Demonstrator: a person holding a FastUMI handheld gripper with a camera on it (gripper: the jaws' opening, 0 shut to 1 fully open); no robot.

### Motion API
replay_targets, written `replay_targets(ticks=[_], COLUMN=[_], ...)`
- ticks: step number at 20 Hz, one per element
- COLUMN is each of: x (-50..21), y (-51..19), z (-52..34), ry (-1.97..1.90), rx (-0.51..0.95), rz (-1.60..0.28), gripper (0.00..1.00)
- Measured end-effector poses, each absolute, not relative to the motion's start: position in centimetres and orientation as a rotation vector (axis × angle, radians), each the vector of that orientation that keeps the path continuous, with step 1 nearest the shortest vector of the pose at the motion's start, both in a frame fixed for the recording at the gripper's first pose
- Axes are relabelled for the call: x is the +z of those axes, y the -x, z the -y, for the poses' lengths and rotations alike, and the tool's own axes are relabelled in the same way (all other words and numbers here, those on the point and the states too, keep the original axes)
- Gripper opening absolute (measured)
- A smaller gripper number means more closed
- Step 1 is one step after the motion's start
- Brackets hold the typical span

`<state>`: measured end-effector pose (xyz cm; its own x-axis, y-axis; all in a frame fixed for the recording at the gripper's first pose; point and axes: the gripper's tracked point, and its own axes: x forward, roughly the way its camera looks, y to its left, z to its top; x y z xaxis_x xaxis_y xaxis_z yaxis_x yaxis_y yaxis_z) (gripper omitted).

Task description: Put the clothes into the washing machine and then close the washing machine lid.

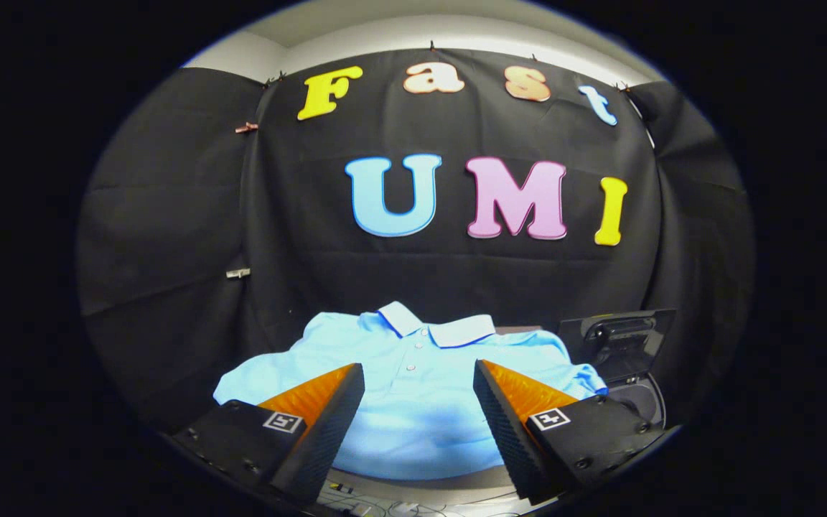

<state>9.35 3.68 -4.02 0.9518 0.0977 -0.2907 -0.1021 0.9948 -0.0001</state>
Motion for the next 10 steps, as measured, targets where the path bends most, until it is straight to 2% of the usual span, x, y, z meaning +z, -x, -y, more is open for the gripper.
replay_targets(ticks=[10], x=[-8.8], y=[-16.2], z=[-4.3], ry=[0.006], rx=[0.055], rz=[-0.534], gripper=[0.99])
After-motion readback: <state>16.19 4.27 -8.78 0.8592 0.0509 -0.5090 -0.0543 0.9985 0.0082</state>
